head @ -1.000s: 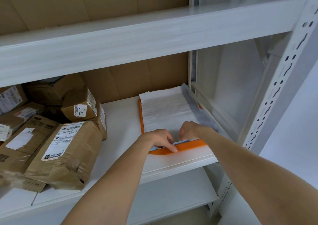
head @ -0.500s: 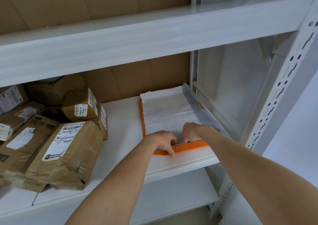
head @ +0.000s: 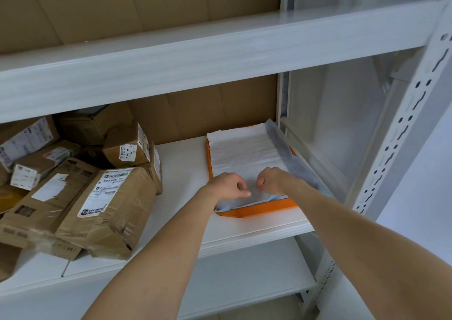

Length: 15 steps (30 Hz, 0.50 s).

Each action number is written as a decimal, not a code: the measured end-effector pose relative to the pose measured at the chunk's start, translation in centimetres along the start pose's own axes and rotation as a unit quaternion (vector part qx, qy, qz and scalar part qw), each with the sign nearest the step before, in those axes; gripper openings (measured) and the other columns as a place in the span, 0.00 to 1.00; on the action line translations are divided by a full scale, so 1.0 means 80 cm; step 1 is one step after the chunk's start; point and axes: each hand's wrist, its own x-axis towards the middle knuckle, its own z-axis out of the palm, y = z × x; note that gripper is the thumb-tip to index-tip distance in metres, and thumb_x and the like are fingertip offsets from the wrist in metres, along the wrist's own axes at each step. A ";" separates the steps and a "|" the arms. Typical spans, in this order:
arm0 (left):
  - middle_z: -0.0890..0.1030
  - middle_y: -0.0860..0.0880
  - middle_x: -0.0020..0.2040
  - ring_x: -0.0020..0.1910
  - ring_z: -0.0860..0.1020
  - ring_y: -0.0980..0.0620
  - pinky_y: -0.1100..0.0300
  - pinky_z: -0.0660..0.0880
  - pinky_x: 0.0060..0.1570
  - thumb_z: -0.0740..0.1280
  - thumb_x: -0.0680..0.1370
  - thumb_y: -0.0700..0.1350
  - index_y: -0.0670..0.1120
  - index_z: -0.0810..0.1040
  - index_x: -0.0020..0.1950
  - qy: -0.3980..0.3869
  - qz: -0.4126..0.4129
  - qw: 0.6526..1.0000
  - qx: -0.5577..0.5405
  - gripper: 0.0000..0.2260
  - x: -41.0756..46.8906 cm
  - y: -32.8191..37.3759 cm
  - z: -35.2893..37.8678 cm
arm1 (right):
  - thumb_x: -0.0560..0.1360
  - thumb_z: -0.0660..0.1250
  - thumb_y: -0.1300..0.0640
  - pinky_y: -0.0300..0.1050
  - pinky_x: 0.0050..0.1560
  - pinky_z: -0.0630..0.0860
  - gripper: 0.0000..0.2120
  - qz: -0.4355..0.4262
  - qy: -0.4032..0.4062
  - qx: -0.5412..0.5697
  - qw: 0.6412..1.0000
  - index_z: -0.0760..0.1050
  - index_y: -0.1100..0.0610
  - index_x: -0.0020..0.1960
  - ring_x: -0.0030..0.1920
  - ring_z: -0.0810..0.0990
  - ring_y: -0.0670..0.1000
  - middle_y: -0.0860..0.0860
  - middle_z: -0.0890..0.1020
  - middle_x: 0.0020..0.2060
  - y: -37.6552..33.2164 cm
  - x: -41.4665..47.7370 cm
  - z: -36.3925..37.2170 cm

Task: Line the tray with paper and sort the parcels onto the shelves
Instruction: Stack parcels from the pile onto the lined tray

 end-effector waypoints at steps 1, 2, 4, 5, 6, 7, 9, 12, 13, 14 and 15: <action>0.80 0.52 0.55 0.53 0.77 0.52 0.56 0.76 0.53 0.67 0.76 0.55 0.51 0.79 0.56 0.026 -0.007 0.999 0.022 0.12 -0.005 0.000 -0.005 | 0.80 0.59 0.60 0.49 0.64 0.73 0.14 -0.009 0.013 0.003 1.000 0.75 0.59 0.64 0.60 0.76 0.55 0.56 0.77 0.61 -0.002 -0.003 -0.002; 0.79 0.51 0.56 0.55 0.76 0.51 0.57 0.75 0.53 0.66 0.77 0.54 0.51 0.79 0.58 0.042 -0.014 0.998 0.041 0.12 -0.010 -0.001 -0.010 | 0.81 0.59 0.59 0.49 0.66 0.72 0.15 -0.018 0.027 0.009 0.999 0.74 0.58 0.66 0.62 0.75 0.55 0.55 0.75 0.63 -0.005 -0.005 -0.003; 0.78 0.51 0.59 0.57 0.75 0.50 0.57 0.74 0.53 0.65 0.78 0.52 0.50 0.78 0.60 0.054 -0.024 0.996 0.061 0.13 -0.023 -0.002 -0.018 | 0.80 0.62 0.57 0.50 0.68 0.70 0.18 -0.031 0.062 0.035 0.997 0.69 0.54 0.70 0.66 0.71 0.56 0.54 0.71 0.67 -0.010 -0.008 -0.002; 0.77 0.50 0.60 0.58 0.75 0.50 0.57 0.74 0.54 0.66 0.78 0.52 0.50 0.77 0.61 0.060 -0.030 0.996 0.065 0.14 -0.031 -0.004 -0.022 | 0.80 0.63 0.55 0.50 0.68 0.70 0.20 -0.032 0.076 0.049 0.995 0.67 0.53 0.71 0.66 0.70 0.56 0.54 0.69 0.67 -0.015 -0.009 -0.002; 0.77 0.50 0.61 0.59 0.75 0.50 0.56 0.74 0.55 0.66 0.78 0.51 0.50 0.77 0.62 0.068 -0.035 0.995 0.067 0.14 -0.038 -0.005 -0.026 | 0.79 0.64 0.54 0.50 0.67 0.70 0.22 -0.030 0.086 0.059 0.994 0.66 0.52 0.72 0.66 0.70 0.57 0.55 0.68 0.67 -0.018 -0.009 -0.001; 0.76 0.49 0.61 0.59 0.74 0.50 0.56 0.74 0.57 0.66 0.78 0.51 0.50 0.77 0.62 0.083 -0.041 0.993 0.070 0.14 -0.047 -0.008 -0.030 | 0.79 0.65 0.53 0.51 0.67 0.71 0.23 -0.034 0.092 0.066 0.993 0.65 0.51 0.72 0.66 0.70 0.58 0.55 0.68 0.67 -0.025 -0.009 0.000; 0.75 0.48 0.61 0.59 0.74 0.49 0.56 0.72 0.56 0.65 0.78 0.50 0.51 0.77 0.62 0.127 -0.048 0.988 0.077 0.13 -0.065 -0.012 -0.038 | 0.78 0.66 0.52 0.51 0.66 0.72 0.25 -0.041 0.100 0.087 0.990 0.63 0.51 0.72 0.65 0.70 0.58 0.56 0.68 0.67 -0.041 -0.007 0.002; 0.75 0.47 0.60 0.60 0.74 0.48 0.56 0.71 0.57 0.64 0.79 0.47 0.50 0.78 0.60 0.195 -0.051 0.976 0.078 0.11 -0.091 -0.021 -0.051 | 0.77 0.68 0.50 0.53 0.65 0.72 0.28 -0.036 0.108 0.130 0.985 0.61 0.51 0.73 0.67 0.70 0.58 0.55 0.67 0.69 -0.072 -0.011 0.008; 0.75 0.47 0.61 0.62 0.73 0.48 0.55 0.70 0.58 0.63 0.79 0.46 0.50 0.78 0.60 0.213 -0.052 0.972 0.082 0.11 -0.099 -0.024 -0.056 | 0.77 0.68 0.49 0.54 0.66 0.72 0.30 -0.033 0.106 0.143 0.984 0.60 0.52 0.74 0.67 0.69 0.59 0.56 0.66 0.70 -0.083 -0.012 0.010; 0.75 0.46 0.61 0.63 0.72 0.48 0.54 0.70 0.58 0.63 0.79 0.46 0.50 0.78 0.60 0.230 -0.056 0.968 0.089 0.11 -0.108 -0.028 -0.062 | 0.76 0.68 0.49 0.55 0.66 0.71 0.31 -0.032 0.102 0.154 0.982 0.60 0.52 0.74 0.68 0.68 0.59 0.56 0.65 0.70 -0.093 -0.013 0.012; 0.75 0.46 0.62 0.64 0.71 0.48 0.54 0.70 0.58 0.62 0.79 0.45 0.50 0.78 0.60 0.247 -0.061 0.962 0.094 0.11 -0.116 -0.033 -0.068 | 0.76 0.69 0.48 0.55 0.67 0.71 0.32 -0.032 0.099 0.164 0.981 0.59 0.52 0.75 0.69 0.68 0.59 0.56 0.65 0.71 -0.104 -0.015 0.014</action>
